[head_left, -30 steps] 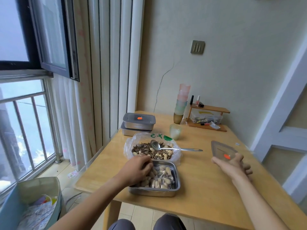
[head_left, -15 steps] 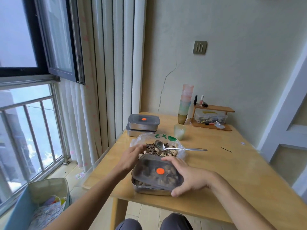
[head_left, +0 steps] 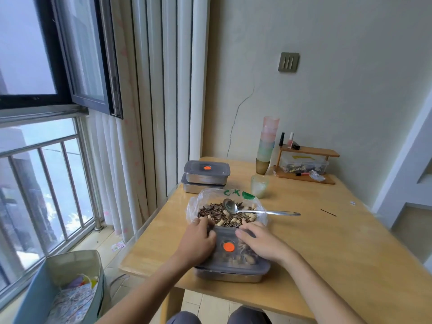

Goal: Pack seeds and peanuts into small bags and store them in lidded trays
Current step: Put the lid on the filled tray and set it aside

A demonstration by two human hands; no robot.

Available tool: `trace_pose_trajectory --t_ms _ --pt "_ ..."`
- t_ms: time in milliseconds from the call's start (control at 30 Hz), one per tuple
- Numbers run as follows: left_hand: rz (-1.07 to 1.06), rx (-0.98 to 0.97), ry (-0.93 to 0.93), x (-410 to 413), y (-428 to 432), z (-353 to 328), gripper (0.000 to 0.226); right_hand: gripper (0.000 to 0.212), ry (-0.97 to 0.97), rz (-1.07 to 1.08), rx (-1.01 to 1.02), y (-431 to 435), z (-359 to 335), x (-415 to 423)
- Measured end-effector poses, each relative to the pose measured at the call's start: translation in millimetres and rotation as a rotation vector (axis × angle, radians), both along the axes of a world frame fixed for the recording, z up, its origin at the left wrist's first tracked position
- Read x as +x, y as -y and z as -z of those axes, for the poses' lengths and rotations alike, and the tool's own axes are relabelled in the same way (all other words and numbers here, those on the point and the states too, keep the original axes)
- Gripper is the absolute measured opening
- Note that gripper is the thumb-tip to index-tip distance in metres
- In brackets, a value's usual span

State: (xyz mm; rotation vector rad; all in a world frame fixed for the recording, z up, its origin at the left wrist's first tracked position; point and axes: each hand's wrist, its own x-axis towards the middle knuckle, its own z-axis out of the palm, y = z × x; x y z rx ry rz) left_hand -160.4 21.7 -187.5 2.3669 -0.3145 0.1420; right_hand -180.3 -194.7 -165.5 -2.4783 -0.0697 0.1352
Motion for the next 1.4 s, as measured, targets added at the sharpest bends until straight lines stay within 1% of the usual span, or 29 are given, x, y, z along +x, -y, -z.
trace_pose_trajectory --t_ms 33,67,133,267,333,400,567,633,700,800,867,900,933,967,1000,1033,1133,1233,1333,1400 --pt "-0.013 0.007 -0.003 -1 1 2 0.031 0.035 0.034 0.039 0.001 -4 8 2" --pt "-0.016 0.014 -0.013 -1 1 3 0.032 0.029 0.054 0.079 0.004 -8 13 3" --pt "-0.005 0.031 -0.047 -1 1 2 0.037 0.029 0.086 0.159 -0.014 -12 15 3" --pt "-0.004 -0.013 -0.062 0 0 5 0.033 0.044 0.188 0.336 -0.169 -17 16 3" --pt "-0.029 -0.042 -0.043 0 0 7 0.031 0.053 0.179 0.370 -0.251 -20 15 3" --pt "-0.052 -0.037 -0.009 -1 0 8 0.031 0.056 0.159 0.359 -0.313 -21 14 5" --pt "-0.061 -0.032 0.022 1 2 7 0.032 0.048 0.185 0.292 -0.305 -18 13 6" --pt "-0.058 -0.005 0.021 2 3 6 0.030 0.045 0.201 0.263 -0.335 -19 12 6" --pt "-0.052 0.089 0.042 0 5 4 0.029 0.044 0.220 0.243 -0.386 -21 8 5" --pt "-0.068 0.304 0.057 -5 13 2 0.033 0.046 0.228 0.225 -0.507 -27 5 1" --pt "-0.093 0.397 0.013 -8 17 1 0.045 0.051 0.203 0.237 -0.583 -35 5 -2" --pt "-0.082 0.441 0.001 -8 18 2 0.057 0.054 0.174 0.252 -0.599 -39 7 -4" --pt "-0.075 0.443 -0.015 -10 19 2 0.072 0.056 0.148 0.267 -0.604 -43 9 -5" --pt "-0.082 0.406 -0.038 -10 19 3 0.082 0.057 0.133 0.279 -0.599 -46 11 -6" --pt "-0.098 0.356 -0.060 -10 19 3 0.084 0.057 0.135 0.291 -0.594 -47 12 -7" --pt "-0.104 0.333 -0.065 -10 19 3 0.082 0.056 0.149 0.301 -0.587 -47 13 -8" --pt "-0.100 0.382 -0.013 -10 21 3 0.076 0.053 0.224 0.324 -0.579 -45 16 -9" --pt "-0.106 0.381 0.020 -9 19 0 0.072 0.048 0.273 0.331 -0.600 -48 21 -7" --pt "-0.091 0.398 0.016 -9 20 -1 0.070 0.040 0.260 0.334 -0.617 -50 29 -4" --pt "-0.072 0.416 0.011 -9 20 0 0.063 0.041 0.240 0.326 -0.643 -51 28 -4"
